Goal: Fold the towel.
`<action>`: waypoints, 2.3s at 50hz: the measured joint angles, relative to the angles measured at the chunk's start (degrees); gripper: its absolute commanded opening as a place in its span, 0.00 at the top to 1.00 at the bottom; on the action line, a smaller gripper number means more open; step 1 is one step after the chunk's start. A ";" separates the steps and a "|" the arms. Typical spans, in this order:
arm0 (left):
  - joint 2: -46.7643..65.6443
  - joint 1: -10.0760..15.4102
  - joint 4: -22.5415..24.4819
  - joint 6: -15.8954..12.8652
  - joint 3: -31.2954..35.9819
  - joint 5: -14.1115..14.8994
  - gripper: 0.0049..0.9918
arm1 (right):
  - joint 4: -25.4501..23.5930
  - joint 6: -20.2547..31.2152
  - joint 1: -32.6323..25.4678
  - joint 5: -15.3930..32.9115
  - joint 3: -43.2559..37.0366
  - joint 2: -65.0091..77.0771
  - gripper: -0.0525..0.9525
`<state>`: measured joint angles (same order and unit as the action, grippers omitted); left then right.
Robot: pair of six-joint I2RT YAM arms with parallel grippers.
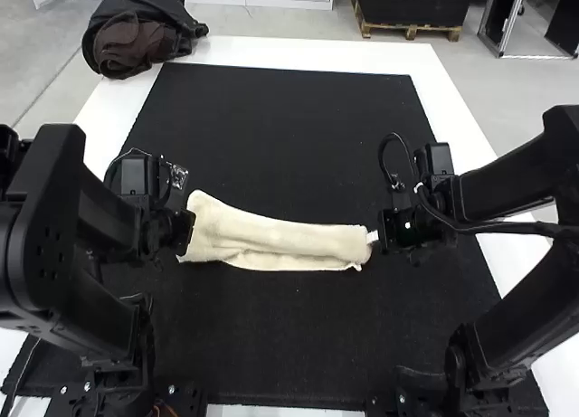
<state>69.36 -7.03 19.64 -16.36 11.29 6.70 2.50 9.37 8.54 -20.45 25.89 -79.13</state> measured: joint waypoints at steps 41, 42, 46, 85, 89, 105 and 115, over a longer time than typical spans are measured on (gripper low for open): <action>0.00 -0.44 5.31 -2.91 -0.59 -8.44 0.02 | 2.16 0.37 -0.79 4.90 -1.49 0.00 0.15; 0.00 -0.55 5.88 -2.93 -0.61 -8.52 0.02 | 2.16 0.39 -0.79 4.90 -1.51 0.00 0.13; 0.00 -1.29 7.52 -2.91 -0.59 -9.09 0.02 | 1.86 0.39 -0.79 4.90 -1.40 0.00 0.09; 0.00 -7.32 -0.68 -2.89 5.42 -10.25 0.02 | -9.53 0.22 -0.79 4.39 3.93 3.85 0.05; 0.00 -7.32 -0.94 -2.89 5.42 -10.25 0.02 | -10.19 -0.02 -0.79 3.06 4.13 3.85 0.05; 0.00 -7.32 -1.22 -2.89 5.42 -10.27 0.02 | -10.60 -2.14 0.70 -2.80 4.22 3.65 0.05; 0.00 -7.34 -1.44 -2.91 5.42 -10.34 0.02 | -10.47 -3.17 3.67 -4.11 4.22 0.44 0.05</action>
<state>69.36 -14.37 18.20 -19.27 16.71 -3.64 -7.97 6.20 12.21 -24.56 30.11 -78.70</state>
